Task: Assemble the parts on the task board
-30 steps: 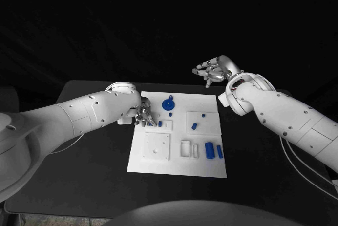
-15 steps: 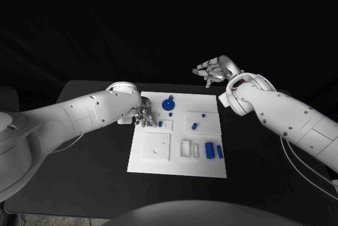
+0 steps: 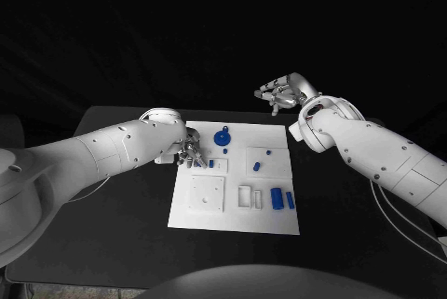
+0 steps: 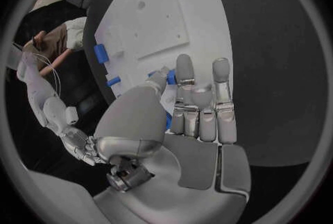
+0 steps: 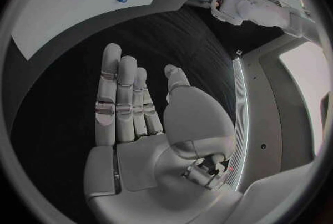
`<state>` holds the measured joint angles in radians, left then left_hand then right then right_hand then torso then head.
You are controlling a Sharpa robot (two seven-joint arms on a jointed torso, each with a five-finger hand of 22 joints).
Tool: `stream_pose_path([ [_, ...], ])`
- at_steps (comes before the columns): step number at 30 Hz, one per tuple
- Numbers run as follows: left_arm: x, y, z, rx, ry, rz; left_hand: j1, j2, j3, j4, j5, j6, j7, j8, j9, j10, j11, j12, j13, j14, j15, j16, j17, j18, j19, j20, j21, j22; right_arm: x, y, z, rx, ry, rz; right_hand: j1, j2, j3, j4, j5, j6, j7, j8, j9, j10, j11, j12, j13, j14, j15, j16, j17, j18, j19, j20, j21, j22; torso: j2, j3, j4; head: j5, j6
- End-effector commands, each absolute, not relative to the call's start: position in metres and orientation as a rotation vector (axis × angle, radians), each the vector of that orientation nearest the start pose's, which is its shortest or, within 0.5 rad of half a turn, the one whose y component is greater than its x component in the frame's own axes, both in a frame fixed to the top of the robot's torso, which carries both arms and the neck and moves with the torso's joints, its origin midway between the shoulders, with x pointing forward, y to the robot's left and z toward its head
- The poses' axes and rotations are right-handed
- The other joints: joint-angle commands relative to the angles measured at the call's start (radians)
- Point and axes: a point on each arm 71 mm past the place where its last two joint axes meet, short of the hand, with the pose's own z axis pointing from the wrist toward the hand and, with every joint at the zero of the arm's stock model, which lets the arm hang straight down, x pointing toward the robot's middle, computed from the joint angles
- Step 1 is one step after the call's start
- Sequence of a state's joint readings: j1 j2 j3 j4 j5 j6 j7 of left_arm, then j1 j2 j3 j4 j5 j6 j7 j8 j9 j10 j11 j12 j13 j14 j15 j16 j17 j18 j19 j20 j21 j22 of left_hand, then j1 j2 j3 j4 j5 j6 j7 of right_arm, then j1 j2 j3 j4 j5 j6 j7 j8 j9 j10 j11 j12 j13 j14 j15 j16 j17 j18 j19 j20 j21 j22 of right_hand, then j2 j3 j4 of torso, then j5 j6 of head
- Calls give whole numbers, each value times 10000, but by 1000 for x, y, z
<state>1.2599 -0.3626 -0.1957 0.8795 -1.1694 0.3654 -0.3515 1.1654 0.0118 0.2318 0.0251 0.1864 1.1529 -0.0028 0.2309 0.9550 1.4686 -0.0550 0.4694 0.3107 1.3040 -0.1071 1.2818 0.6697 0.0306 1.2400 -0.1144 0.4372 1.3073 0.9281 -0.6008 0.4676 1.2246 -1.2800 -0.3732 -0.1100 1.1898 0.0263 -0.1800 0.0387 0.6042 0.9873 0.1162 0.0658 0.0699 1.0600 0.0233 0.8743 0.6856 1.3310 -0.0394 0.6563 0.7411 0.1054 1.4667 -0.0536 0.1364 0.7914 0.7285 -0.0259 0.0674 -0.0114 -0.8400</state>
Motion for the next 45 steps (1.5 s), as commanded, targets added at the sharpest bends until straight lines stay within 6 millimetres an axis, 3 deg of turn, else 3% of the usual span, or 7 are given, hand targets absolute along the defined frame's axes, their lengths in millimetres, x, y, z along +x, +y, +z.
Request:
stream_pose_path([
  [1, 549, 157, -287, 1321, 24963, -1471, 367, 358, 1039, -1001, -40, -83, -39, -79, -55, 373, -13, -70, 2, -51, 1, 3, -13, 27, -25, -5, 28, 186, 547, -207, -180, 4648, 14857, 7978, -45, 37, -13, 60, 35, 62, 3, -25, 5, 46, -38, 34, 16, 58, -14, -31, 17, -35, 176, -52, 51, -11, -1, 0, 11, -10, -12],
  [4, 550, 157, -288, 1249, 24920, -1510, 258, 343, 965, -875, -132, -98, -40, -172, -197, 370, -13, -89, 1, -73, -2, -41, -96, 11, -16, -15, -1, 179, 547, -207, -180, 4649, 14856, 7975, -45, 37, -13, 60, 35, 62, 3, -25, 5, 46, -38, 34, 16, 58, -14, -31, 17, -35, 176, -52, 51, -11, 0, 0, 5, -12, -17],
  [9, 550, 157, -288, 1077, 24851, -1562, 63, 120, 632, -531, -280, -13, -77, -367, -640, 371, -25, -119, -3, -73, -26, -88, -199, -35, 34, -55, -63, 174, 548, -207, -180, 4651, 14857, 7966, -45, 37, -13, 60, 35, 62, 3, -25, 5, 46, -38, 34, 16, 58, -14, -31, 17, -35, 176, -52, 51, -11, -3, 5, 5, -9, -37],
  [16, 551, 158, -288, 958, 24802, -1574, -117, -55, 347, -374, -330, 55, -91, -440, -946, 377, -34, -140, -17, -68, -43, -124, -275, -69, 77, -81, -141, 173, 547, -207, -180, 4651, 14855, 7963, -45, 37, -13, 60, 35, 62, 3, -25, 5, 46, -38, 34, 16, 58, -14, -31, 17, -35, 176, -52, 51, -11, -3, 7, 2, -12, -32],
  [32, 552, 160, -288, 775, 24718, -1537, -399, -207, 123, -234, -324, 112, -110, -407, -1027, 378, -38, -131, -17, -73, -49, -126, -295, -77, 106, -87, -171, 181, 548, -207, -180, 4656, 14861, 7957, -45, 37, -13, 60, 35, 62, 3, -25, 5, 46, -38, 34, 16, 58, -14, -31, 17, -35, 176, -52, 51, -11, -1, 8, -8, 4, -28],
  [45, 553, 161, -288, 702, 24707, -1498, -493, -573, 27, 36, -428, 124, -84, -445, -1273, 361, -18, -247, -53, -177, -39, -210, -465, -105, 90, -89, -260, 183, 548, -208, -180, 4667, 14863, 7942, -45, 37, -13, 60, 35, 62, 3, -25, 5, 46, -38, 34, 16, 58, -14, -31, 17, -35, 176, -52, 51, -11, -3, 8, 3, -14, -37],
])
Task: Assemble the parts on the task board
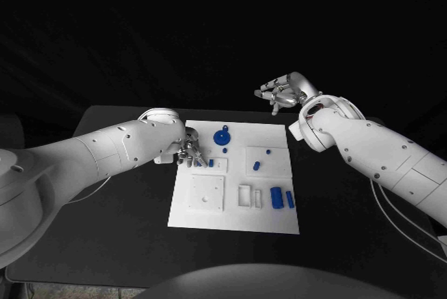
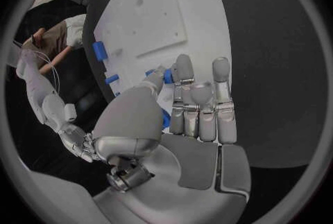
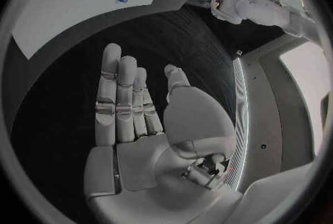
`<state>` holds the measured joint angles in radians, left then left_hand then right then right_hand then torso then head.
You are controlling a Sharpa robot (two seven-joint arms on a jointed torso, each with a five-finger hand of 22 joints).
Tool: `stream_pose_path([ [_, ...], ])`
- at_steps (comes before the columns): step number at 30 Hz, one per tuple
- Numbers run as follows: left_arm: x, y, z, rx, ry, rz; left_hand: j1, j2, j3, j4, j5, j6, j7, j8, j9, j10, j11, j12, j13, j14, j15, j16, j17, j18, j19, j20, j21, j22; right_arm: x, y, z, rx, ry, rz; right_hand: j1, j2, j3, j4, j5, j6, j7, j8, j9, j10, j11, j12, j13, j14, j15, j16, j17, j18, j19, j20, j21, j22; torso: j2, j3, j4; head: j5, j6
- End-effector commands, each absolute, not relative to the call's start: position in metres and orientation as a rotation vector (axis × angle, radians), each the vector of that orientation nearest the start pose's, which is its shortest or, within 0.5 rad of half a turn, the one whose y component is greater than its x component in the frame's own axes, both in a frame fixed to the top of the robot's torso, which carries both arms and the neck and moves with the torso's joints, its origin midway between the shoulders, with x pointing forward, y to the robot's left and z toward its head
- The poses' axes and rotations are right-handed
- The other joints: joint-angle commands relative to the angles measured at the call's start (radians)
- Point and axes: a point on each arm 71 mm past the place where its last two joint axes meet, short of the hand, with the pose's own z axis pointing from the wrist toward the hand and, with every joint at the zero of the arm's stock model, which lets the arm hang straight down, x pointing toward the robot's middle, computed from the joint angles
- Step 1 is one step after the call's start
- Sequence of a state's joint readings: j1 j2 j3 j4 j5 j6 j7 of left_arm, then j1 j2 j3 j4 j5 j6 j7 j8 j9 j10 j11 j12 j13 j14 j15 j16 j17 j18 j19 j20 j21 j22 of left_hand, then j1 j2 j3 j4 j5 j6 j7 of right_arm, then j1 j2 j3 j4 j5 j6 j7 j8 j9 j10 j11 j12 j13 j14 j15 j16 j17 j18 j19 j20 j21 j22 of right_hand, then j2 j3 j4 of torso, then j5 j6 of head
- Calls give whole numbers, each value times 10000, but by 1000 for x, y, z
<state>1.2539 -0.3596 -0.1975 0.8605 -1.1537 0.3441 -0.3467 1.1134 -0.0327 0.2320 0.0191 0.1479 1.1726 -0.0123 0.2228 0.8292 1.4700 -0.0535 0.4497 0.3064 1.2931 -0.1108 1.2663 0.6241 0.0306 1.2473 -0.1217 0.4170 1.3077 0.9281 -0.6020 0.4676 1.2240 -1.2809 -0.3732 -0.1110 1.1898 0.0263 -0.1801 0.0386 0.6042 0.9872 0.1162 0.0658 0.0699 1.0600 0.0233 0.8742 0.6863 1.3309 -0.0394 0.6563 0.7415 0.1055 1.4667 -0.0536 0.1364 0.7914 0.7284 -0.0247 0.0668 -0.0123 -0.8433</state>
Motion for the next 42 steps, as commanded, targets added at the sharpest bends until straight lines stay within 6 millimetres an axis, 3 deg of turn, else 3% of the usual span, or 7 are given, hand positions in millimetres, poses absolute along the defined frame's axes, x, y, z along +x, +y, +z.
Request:
stream_pose_path([
  [1, 553, 161, -288, 708, 24722, -1491, 33, -150, 34, 125, -44, -74, 13, -359, -24, 347, -32, -52, -7, -69, -1, -53, -9, -105, 17, -16, -63, 180, 548, -208, -180, 4667, 14863, 7941, -52, 38, -15, 76, 41, 45, 8, -27, 4, 41, -34, 27, 8, 55, -10, -44, 9, -34, 168, -49, 57, -12, -1, -3, 9, -6, -3],
  [5, 553, 162, -288, 727, 24783, -1452, 39, -252, 62, 238, -64, -76, 18, -337, -46, 341, -27, -67, -4, -90, 1, -54, -27, -110, 17, -16, -87, 180, 548, -208, -180, 4668, 14861, 7937, -52, 38, -15, 76, 41, 45, 8, -27, 4, 41, -34, 27, 8, 55, -10, -44, 9, -34, 168, -49, 57, -12, -3, -5, 7, -5, -6],
  [33, 552, 166, -289, 684, 24978, -1245, 31, -280, 68, 293, -87, -63, 12, -307, -52, 347, -31, -55, 9, -90, 3, -26, -3, -112, 16, -12, -88, 187, 548, -210, -180, 4684, 14855, 7890, -52, 38, -15, 76, 41, 45, 8, -27, 4, 41, -34, 27, 8, 55, -10, -44, 9, -34, 168, -49, 57, -12, 2, -7, 10, -28, -18],
  [42, 551, 164, -289, 641, 24953, -1329, -166, -468, 89, 549, -233, -98, 40, -278, -49, 340, -16, -63, 21, -105, 6, -41, -52, -115, 22, -17, -93, 184, 548, -210, -180, 4685, 14846, 7887, -52, 38, -15, 76, 41, 45, 8, -27, 4, 41, -34, 27, 8, 55, -10, -44, 9, -34, 168, -49, 57, -12, 3, -5, 8, -39, -24],
])
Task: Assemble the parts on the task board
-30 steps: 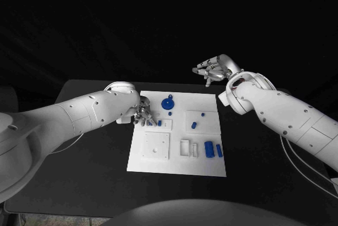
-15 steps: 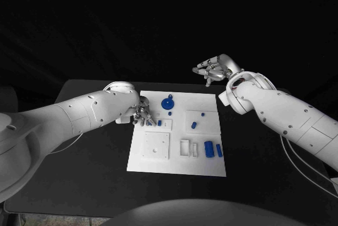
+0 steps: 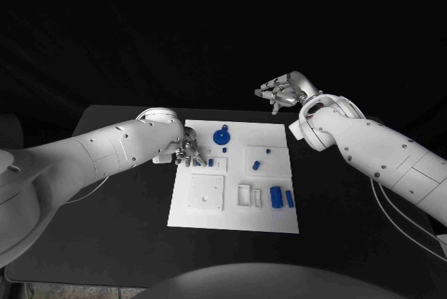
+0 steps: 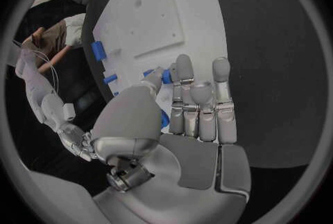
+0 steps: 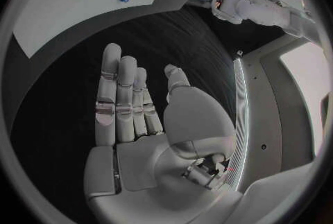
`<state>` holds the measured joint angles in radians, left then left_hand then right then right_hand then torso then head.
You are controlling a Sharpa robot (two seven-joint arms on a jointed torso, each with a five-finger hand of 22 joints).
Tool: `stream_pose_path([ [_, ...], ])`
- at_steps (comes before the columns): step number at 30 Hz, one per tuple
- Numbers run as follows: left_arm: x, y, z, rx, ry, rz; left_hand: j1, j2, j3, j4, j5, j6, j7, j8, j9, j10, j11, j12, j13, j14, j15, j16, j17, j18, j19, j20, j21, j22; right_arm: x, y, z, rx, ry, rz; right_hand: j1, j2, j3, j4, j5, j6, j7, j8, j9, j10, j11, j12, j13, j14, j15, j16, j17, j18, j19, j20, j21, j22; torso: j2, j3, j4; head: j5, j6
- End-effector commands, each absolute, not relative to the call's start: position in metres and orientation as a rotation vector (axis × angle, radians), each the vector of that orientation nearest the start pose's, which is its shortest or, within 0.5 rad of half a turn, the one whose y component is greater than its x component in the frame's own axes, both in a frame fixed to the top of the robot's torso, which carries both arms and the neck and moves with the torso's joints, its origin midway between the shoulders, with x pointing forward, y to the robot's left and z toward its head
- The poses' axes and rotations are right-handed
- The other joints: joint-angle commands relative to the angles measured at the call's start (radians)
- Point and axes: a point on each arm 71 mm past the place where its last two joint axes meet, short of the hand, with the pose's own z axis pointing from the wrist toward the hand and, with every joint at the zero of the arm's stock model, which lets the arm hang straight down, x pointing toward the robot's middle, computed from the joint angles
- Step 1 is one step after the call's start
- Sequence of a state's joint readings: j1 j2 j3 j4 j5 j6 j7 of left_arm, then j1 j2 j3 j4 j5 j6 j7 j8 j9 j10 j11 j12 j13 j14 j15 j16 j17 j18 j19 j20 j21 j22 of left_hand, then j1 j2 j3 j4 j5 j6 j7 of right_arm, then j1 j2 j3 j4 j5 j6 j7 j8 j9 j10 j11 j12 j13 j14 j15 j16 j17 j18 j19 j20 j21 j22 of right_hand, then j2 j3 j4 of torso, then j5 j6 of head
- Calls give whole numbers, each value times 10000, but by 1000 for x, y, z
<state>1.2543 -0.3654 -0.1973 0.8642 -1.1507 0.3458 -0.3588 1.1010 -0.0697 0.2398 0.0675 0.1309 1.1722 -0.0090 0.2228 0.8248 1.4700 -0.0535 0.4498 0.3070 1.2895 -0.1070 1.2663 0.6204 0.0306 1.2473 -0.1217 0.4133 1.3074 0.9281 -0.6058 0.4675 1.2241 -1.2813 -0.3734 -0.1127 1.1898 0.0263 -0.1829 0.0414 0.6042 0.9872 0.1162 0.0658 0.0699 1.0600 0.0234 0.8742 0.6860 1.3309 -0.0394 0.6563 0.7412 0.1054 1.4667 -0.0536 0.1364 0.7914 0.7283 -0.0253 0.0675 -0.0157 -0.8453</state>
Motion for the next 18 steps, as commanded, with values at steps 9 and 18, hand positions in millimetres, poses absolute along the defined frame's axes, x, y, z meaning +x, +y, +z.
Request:
stream_pose_path([
  [9, 550, 164, -289, 648, 24990, -1357, -98, -185, 82, 161, -124, -87, 20, -300, -60, 341, -10, -70, 21, -73, -28, -42, -33, -115, 23, -15, -62, 190, 547, -210, -180, 4686, 14843, 7879, -52, 38, 14, 48, 41, 45, 8, -26, 4, 41, -34, 26, 11, 55, -11, -44, 12, -33, 168, -49, 57, -12, 3, 3, -1, 2, -8],
  [18, 549, 163, -289, 698, 25058, -1341, -85, -175, 95, 159, -124, -83, 16, -294, -59, 341, -11, -68, 23, -69, -29, -34, -22, -115, 23, -15, -62, 190, 547, -210, -180, 4685, 14843, 7876, -52, 38, 14, 48, 41, 45, 8, -26, 4, 41, -34, 26, 11, 55, -11, -44, 12, -33, 168, -49, 57, -12, 1, 0, -3, 1, -13],
])
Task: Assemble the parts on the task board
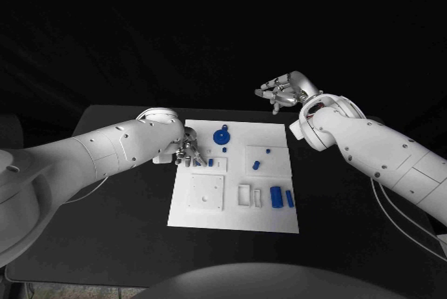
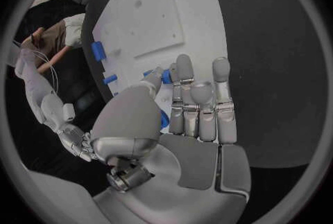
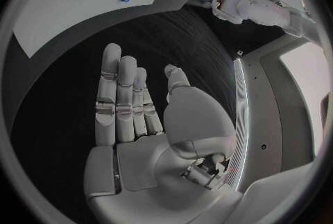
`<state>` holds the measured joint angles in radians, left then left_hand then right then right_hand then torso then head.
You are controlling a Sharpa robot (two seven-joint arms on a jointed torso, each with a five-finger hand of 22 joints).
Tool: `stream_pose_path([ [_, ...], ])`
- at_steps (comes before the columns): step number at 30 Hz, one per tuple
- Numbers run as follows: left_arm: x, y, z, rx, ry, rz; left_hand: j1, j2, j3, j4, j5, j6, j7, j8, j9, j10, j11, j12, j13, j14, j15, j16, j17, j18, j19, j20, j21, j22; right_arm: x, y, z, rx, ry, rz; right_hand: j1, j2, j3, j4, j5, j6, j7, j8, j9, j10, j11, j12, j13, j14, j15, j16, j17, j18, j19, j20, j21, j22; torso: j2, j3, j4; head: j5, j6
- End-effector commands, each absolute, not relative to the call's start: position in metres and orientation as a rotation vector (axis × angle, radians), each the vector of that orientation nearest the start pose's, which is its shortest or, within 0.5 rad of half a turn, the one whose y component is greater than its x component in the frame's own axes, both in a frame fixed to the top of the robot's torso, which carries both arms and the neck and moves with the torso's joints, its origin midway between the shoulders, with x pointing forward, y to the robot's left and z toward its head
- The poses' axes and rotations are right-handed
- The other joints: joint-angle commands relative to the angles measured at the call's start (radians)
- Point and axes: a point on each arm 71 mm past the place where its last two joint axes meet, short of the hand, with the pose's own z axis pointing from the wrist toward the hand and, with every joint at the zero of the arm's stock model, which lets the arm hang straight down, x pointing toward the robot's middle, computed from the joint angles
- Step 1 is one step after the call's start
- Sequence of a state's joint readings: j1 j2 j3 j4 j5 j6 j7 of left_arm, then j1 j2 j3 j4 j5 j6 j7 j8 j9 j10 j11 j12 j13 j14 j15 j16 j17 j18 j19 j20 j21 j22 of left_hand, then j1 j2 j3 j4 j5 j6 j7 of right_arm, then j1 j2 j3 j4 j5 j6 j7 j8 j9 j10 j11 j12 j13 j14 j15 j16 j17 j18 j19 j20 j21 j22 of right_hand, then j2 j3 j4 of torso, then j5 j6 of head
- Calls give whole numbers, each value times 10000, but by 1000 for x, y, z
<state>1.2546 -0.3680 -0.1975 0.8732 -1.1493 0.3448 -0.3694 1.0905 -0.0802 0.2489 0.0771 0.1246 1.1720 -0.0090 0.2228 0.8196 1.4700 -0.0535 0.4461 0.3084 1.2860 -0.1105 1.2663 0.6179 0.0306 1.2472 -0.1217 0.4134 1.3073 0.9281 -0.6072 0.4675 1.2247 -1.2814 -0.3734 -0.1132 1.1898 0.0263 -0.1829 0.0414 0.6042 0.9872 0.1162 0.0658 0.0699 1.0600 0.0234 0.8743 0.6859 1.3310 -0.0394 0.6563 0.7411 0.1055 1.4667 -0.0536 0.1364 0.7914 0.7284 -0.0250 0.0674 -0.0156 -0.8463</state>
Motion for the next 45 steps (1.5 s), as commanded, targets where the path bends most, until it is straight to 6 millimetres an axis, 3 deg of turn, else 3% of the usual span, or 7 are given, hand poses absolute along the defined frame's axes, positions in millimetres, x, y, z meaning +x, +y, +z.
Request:
stream_pose_path([
  [1, 549, 163, -289, 695, 25058, -1337, 20, -70, 5, 63, -61, -81, 16, -294, -7, 341, -12, -31, 9, -34, 6, -34, 4, -115, 23, -15, -63, 190, 547, -211, -180, 4685, 14843, 7875, -52, 38, 14, 48, 41, 45, 8, -26, 4, 41, -34, 26, 11, 55, -10, -44, 13, -34, 168, -49, 57, -12, 0, -3, 1, 0, -2],
  [12, 550, 163, -289, 603, 24930, -1306, -37, -96, -16, 91, -76, -151, 43, -330, -36, 328, 0, -41, 10, -55, 6, -44, -38, -116, 24, -21, -60, 190, 547, -211, -180, 4691, 14839, 7865, -44, 39, 22, 50, 57, 58, 5, -25, 5, 48, -37, 29, 9, 61, -13, -45, 15, -35, 171, -51, 60, -19, 0, -7, 6, 3, 1],
  [14, 550, 163, -288, 575, 24888, -1295, -83, -151, 46, 199, -101, -136, 98, -480, -335, 333, 6, -49, 13, -38, 16, -47, -63, -118, 33, -21, -59, 190, 547, -211, -180, 4691, 14835, 7866, -44, 39, 22, 50, 57, 58, 5, -25, 5, 48, -37, 29, 9, 61, -13, -45, 15, -35, 171, -51, 60, -19, 2, -5, 3, -1, 5],
  [24, 551, 163, -288, 513, 24800, -1274, -221, -297, 47, 409, -213, -256, 161, -550, -867, 272, 30, -118, 36, -73, 34, -71, -136, -119, 40, -19, -82, 189, 547, -211, -180, 4695, 14828, 7865, -50, 31, 19, 51, 81, 52, 5, -25, 4, 42, -37, 25, 7, 56, -11, -48, 14, -37, 163, -50, 57, -22, 1, 0, 0, 0, -4],
  [27, 550, 163, -288, 529, 24829, -1271, -274, -384, 103, 505, -299, -206, 205, -599, -1325, 265, 36, -136, 63, -96, 49, -74, -158, -113, 19, -4, -94, 187, 547, -211, -180, 4697, 14828, 7862, -52, 31, 20, 53, 92, 51, 7, -25, 4, 42, -35, 24, 7, 55, -11, -49, 14, -37, 164, -50, 57, -22, 1, 1, -2, -3, -6],
  [45, 551, 164, -289, 552, 24898, -1120, -344, -477, 89, 551, -384, -319, 241, -501, -1688, 213, 73, -163, 93, -148, 61, -78, -193, -108, 13, 3, -95, 191, 548, -211, -180, 4705, 14827, 7851, -58, 28, 26, 62, 128, 43, 9, -25, 4, 42, -35, 23, 4, 53, -10, -53, 11, -37, 163, -49, 54, -26, 1, 1, 0, -5, -15],
])
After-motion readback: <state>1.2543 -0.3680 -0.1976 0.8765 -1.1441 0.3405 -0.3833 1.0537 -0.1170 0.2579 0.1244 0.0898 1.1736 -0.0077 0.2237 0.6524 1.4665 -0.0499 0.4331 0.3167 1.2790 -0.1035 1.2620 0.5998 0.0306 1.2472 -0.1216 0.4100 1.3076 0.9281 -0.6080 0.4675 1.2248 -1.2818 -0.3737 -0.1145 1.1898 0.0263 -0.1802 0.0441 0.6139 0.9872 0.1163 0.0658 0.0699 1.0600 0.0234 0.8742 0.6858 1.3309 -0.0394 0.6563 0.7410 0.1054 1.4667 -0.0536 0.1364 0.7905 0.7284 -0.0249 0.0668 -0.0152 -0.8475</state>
